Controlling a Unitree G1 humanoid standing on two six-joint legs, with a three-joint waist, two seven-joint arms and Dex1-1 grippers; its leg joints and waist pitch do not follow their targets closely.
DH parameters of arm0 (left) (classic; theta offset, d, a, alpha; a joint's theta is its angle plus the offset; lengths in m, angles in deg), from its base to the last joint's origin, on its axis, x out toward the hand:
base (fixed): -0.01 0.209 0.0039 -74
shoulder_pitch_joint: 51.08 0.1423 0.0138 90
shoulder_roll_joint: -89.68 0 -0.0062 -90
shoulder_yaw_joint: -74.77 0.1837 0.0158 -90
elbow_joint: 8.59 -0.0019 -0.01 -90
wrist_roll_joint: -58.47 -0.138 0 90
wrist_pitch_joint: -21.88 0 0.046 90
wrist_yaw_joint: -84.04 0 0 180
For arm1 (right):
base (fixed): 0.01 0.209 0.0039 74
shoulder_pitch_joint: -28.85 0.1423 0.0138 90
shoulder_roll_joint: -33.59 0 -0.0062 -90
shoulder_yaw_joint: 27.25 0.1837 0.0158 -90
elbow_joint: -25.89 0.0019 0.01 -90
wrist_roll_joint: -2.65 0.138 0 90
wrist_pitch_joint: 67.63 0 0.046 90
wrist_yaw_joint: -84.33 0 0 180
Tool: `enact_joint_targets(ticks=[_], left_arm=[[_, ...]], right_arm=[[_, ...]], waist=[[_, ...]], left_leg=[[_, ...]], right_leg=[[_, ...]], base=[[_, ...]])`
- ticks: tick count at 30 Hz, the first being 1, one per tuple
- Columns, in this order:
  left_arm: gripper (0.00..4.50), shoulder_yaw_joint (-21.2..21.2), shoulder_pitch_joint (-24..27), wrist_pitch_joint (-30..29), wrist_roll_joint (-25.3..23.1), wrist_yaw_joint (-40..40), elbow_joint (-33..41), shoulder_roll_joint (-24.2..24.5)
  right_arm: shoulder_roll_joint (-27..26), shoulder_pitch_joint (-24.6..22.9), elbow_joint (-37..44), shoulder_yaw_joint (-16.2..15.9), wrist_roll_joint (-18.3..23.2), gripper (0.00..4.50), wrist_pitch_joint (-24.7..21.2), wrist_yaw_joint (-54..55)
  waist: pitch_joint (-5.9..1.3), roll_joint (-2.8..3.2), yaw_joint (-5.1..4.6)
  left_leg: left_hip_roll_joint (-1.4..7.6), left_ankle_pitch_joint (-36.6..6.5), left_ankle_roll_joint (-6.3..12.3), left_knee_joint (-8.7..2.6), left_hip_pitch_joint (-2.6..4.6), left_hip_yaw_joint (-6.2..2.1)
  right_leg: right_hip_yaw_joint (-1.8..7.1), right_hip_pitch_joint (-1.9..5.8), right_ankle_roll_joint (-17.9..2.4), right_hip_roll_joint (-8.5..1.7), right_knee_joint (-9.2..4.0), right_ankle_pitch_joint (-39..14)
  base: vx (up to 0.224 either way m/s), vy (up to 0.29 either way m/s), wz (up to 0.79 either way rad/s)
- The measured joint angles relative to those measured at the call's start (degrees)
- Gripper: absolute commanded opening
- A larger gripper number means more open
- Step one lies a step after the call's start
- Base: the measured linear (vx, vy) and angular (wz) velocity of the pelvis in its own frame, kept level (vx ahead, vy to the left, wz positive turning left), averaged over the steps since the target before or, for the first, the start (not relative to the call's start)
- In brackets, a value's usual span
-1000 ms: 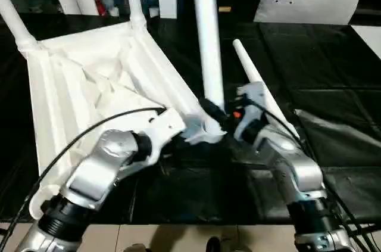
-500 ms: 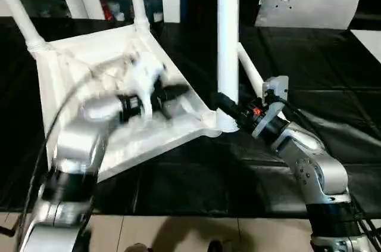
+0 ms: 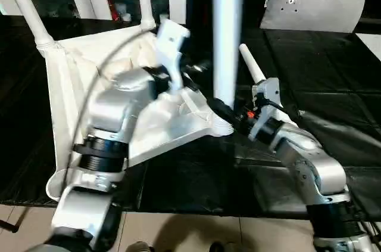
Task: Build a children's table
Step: Insert table leg to table base
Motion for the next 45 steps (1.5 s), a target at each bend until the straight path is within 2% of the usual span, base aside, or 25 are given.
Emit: enact_joint_targets(ticks=[2,11,14,16,18,23,24,27,30,31,34,36,45], left_arm=[[1.7,1.4,0.05,-0.51,0.49,0.96,1.28,-0.14],[1.7,1.62,0.77,0.12,-0.01,0.93,2.33,1.75],[2.03,2.27,2.58,1.31,-1.0,1.24,2.97,5.01],[2.09,3.86,5.12,2.84,-3.92,2.34,3.31,10.03],[2.39,4.79,8.05,4.02,-6.44,2.75,2.42,13.21],[2.75,6.76,12.38,4.22,-7.34,3.63,1.2,13.45],[2.94,7.72,12.88,4.53,-7.71,3.6,1.19,13.46],[2.97,9.94,14.59,5.86,-8.2,3.82,0.16,12.9],[2.97,10.73,16.42,6.27,-7.96,4.59,-1.69,10.94],[2.7,10.95,16.64,6.96,-7.99,4.74,-2.54,10.62],[2.57,11.56,16.78,9.77,-9.3,4.29,-5.49,10.58],[2.3,12.02,16.78,10.67,-10.15,4.23,-6.82,11.21],[1.69,12.55,15.91,14.31,-12.27,3.89,-10.96,11.97]], right_arm=[[-0.06,0.07,-0.04,0.04,-0.13,1.89,0.19,0.34],[0.2,1.36,-2.04,-0.15,-1.34,1.89,0.17,1.46],[0.19,1.59,-2.04,0.54,-1.63,1.89,-1.03,3.52],[0.41,1.55,-2.04,1.6,-1.62,1.89,-1.91,4.62],[1.46,1.42,-2.02,2.79,-1.68,1.89,-2.18,5.23],[1.79,0.82,-0.6,2.64,-2.52,1.89,-3.74,6.37],[2.02,0.64,0.07,2.36,-2.75,1.89,-4.63,6.81],[2.62,-0.47,0.75,2.32,-2.81,1.89,-6.68,7.64],[2.88,-0.72,0.75,2.39,-2.82,1.89,-7.15,7.68],[2.96,-0.82,0.84,2.39,-2.82,1.89,-7.12,7.66],[3.0,-1.96,2.27,2.33,-2.93,1.89,-7.1,7.63],[3.01,-2.43,2.66,2.14,-3.04,1.89,-7.09,7.6],[3.12,-2.73,4.31,1.92,-3.08,1.89,-7.19,7.53]], waist=[[-0.01,0.01,-0.08],[-0.07,0.09,-0.23],[-0.12,0.18,-0.28],[-0.27,0.42,-0.51],[-0.47,0.72,-0.44],[-0.5,0.75,0.07],[-0.52,0.74,0.04],[-0.86,0.71,-0.07],[-0.89,0.7,-0.2],[-0.94,0.75,-0.24],[-1.1,0.85,-0.48],[-1.14,0.85,-0.58],[-1.36,0.82,-0.44]], left_leg=[[0.0,0.0,0.0,0.02,0.01,0.0],[0.02,0.01,-0.03,0.2,-0.01,0.0],[0.02,0.0,-0.05,0.21,0.01,0.0],[0.04,0.0,-0.06,0.2,0.03,0.0],[0.03,-0.02,-0.09,0.2,0.02,0.01],[0.02,-0.05,-0.18,0.31,-0.02,-0.02],[0.02,-0.05,-0.18,0.33,-0.06,-0.01],[0.01,-0.06,-0.18,0.32,0.01,-0.01],[0.02,-0.04,-0.2,0.34,0.02,0.0],[0.02,-0.02,-0.19,0.34,0.03,0.0],[0.02,0.01,-0.16,0.34,0.06,0.01],[0.02,0.03,-0.15,0.35,0.07,0.01],[0.01,0.04,-0.13,0.35,0.06,0.01]], right_leg=[[0.0,0.0,0.0,0.0,0.04,0.0],[0.0,0.0,0.04,0.01,0.1,0.16],[0.02,0.01,0.05,0.01,0.11,0.18],[0.02,0.0,0.05,0.03,0.13,0.19],[0.02,0.01,0.08,0.02,0.1,0.18],[0.03,0.01,0.09,0.0,0.11,0.23],[0.06,0.01,0.09,0.0,0.11,0.24],[0.08,0.07,0.13,0.0,0.1,0.23],[0.08,0.07,0.38,0.01,0.08,0.19],[0.08,0.07,0.44,0.01,0.06,0.19],[0.08,0.07,0.53,0.02,0.03,0.24],[0.08,0.07,0.53,0.02,0.03,0.27],[0.09,0.1,0.54,0.01,-0.02,0.29]], base=[[0.0,0.0,0.0],[0.0,0.0,0.0],[0.0,0.0,0.0],[0.0,0.0,0.0],[0.0,0.0,0.0],[0.0,0.0,0.0],[0.0,0.0,0.0],[0.0,0.0,0.0],[0.0,0.0,0.0],[0.0,0.0,0.0],[0.0,0.0,0.0],[0.0,0.0,0.0],[0.0,0.0,0.0]])
